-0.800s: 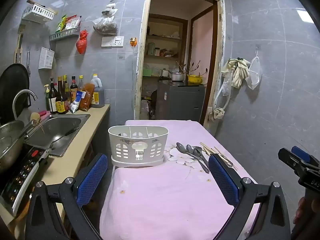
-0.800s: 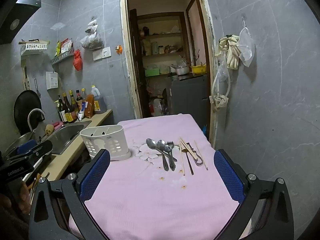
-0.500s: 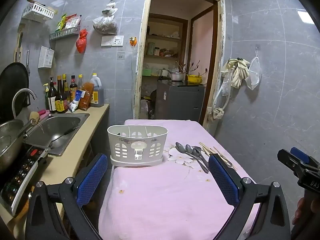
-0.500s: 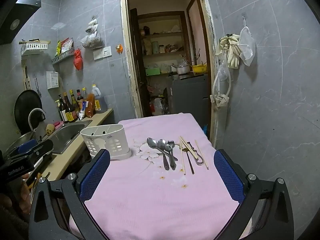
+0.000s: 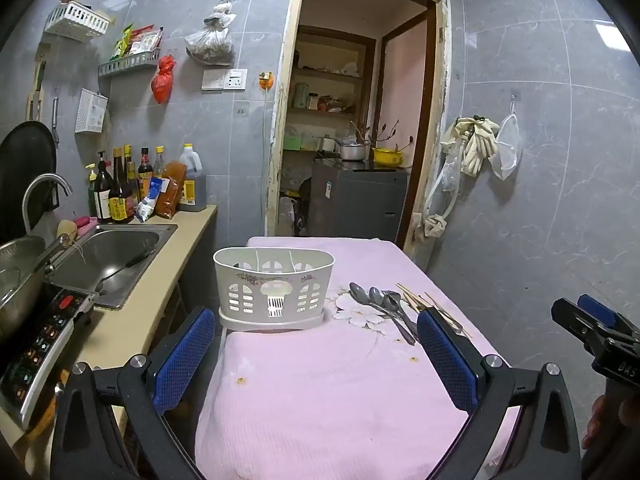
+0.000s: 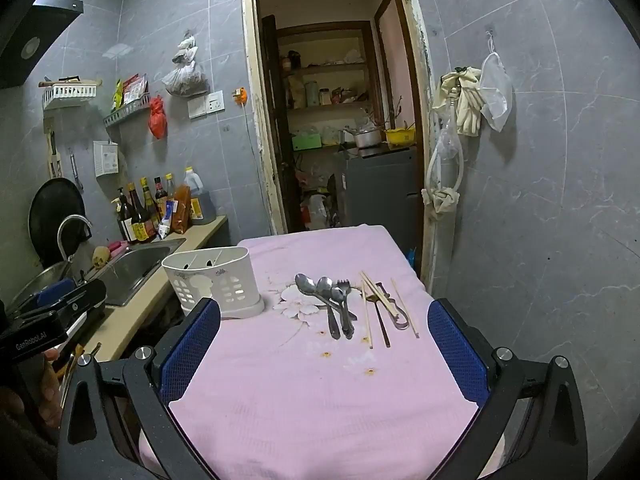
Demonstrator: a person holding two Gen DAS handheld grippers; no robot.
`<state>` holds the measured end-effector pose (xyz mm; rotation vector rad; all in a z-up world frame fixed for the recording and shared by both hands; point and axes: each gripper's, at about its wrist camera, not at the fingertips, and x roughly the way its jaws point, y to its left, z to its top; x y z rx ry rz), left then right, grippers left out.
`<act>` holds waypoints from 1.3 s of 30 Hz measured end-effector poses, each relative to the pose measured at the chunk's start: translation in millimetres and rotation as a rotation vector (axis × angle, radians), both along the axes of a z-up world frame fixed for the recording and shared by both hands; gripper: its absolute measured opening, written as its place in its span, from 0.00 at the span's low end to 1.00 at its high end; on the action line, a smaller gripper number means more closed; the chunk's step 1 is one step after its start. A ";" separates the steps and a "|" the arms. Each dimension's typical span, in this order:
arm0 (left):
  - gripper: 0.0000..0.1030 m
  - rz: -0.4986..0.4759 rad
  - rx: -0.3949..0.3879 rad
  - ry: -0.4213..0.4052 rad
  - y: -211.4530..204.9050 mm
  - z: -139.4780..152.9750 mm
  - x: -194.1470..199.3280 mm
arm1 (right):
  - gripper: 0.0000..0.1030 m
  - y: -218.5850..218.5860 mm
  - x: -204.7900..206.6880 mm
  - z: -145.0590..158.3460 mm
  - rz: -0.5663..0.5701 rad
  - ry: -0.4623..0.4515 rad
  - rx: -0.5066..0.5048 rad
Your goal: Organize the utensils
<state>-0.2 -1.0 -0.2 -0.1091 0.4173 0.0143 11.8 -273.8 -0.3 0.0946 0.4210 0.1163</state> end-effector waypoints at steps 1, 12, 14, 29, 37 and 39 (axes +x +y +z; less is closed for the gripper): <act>0.99 0.001 0.000 0.000 -0.1 -0.1 0.0 | 0.99 0.0 0.3 -0.3 0.001 0.001 0.000; 0.99 0.000 -0.004 0.002 -0.1 0.0 0.0 | 0.99 -1.1 1.2 -0.9 0.001 0.002 -0.001; 0.99 -0.001 -0.005 0.002 0.6 0.0 0.2 | 0.99 -1.4 1.6 -1.1 0.001 0.003 0.000; 0.99 -0.001 -0.007 0.003 0.9 -0.1 0.3 | 0.99 -2.2 1.0 -2.1 0.001 0.005 -0.001; 0.99 0.000 -0.007 0.004 0.9 0.0 0.4 | 0.99 -3.1 1.3 -2.6 0.001 0.006 -0.001; 0.99 0.000 -0.007 0.004 0.7 0.0 0.3 | 0.99 -3.0 1.3 -2.6 0.001 0.006 -0.001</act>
